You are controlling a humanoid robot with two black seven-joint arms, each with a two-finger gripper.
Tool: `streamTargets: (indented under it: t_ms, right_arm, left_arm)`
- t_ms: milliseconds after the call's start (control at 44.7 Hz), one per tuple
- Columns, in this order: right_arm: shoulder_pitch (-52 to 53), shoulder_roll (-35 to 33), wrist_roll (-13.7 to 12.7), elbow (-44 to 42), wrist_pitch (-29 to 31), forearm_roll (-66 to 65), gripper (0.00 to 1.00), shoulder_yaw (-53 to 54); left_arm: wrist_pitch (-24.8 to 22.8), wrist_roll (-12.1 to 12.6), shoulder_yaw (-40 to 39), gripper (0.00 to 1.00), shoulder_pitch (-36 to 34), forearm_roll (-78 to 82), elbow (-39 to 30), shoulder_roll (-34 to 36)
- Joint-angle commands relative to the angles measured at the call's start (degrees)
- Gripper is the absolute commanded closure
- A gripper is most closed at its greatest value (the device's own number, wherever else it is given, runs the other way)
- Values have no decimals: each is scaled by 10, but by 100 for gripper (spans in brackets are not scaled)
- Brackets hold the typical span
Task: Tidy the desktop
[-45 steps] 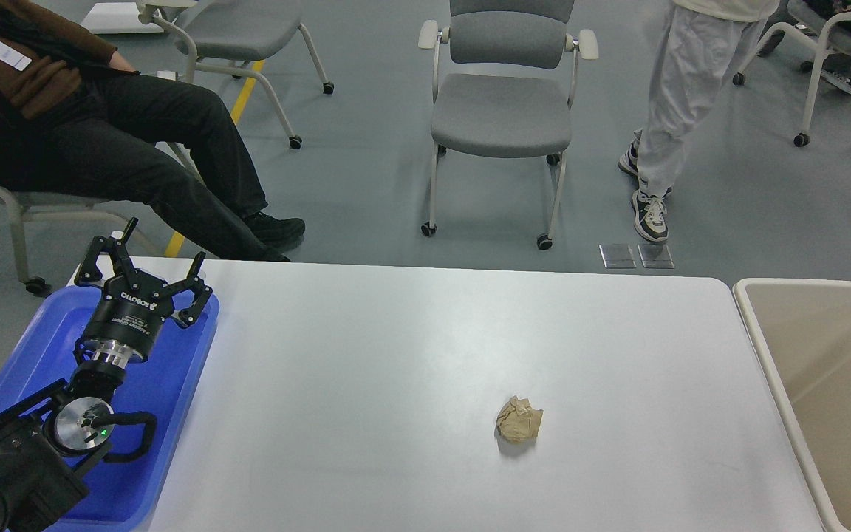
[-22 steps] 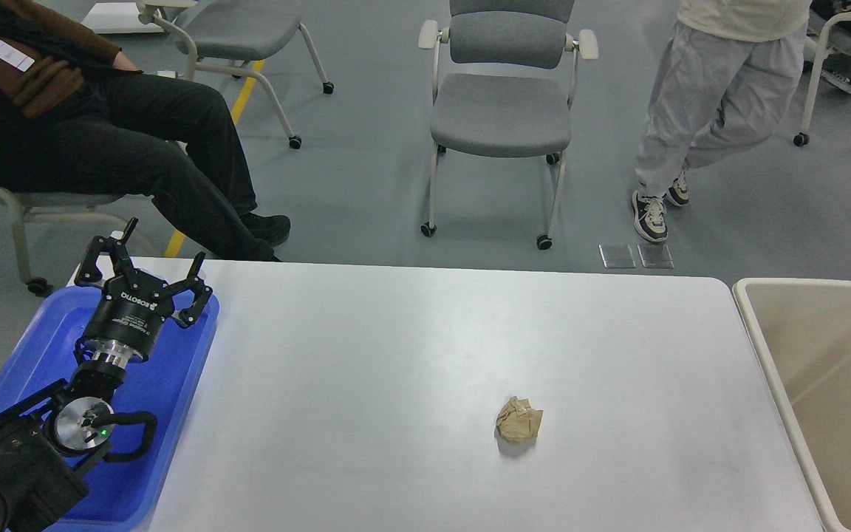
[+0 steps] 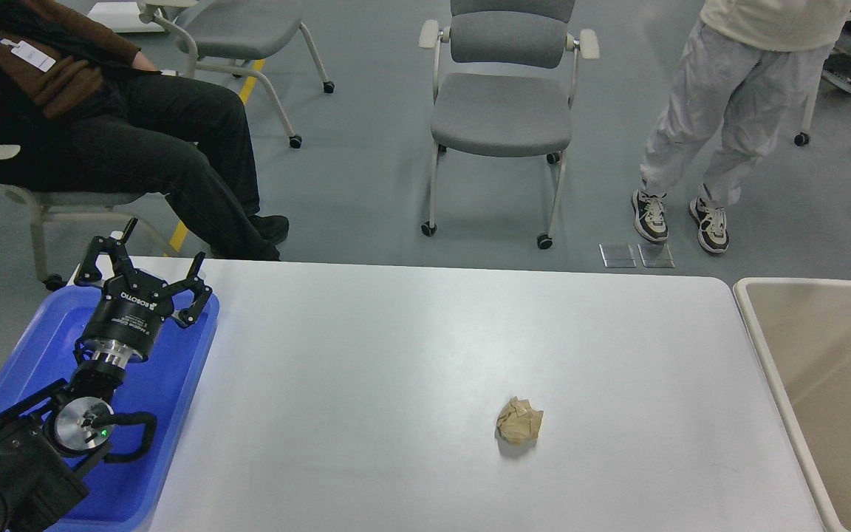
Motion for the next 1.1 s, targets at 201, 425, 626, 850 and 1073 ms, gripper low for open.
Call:
streamTargets:
  t_ms: [201,425,626,850,1073]
  right_arm:
    - [-29,-198,5,417,6,-9,0,359]
    - [-101,-198,57,498,7,-33,0,475]
    - [-185,-178,230,520,7,-54,0,487]
    - [-296,-96,241,516,6,-55,0,496]
    - [-383,16,243,517,7,-56,0,581]
  left_arm:
    - [1,-1,0,2,1,0,0,0]
    - [1,0,0,2,1,0,0,0]
    - [1,0,0,2,1,0,0,0]
    - [1,0,0,2,1,0,0,0]
    - [1,0,0,2,1,0,0,0]
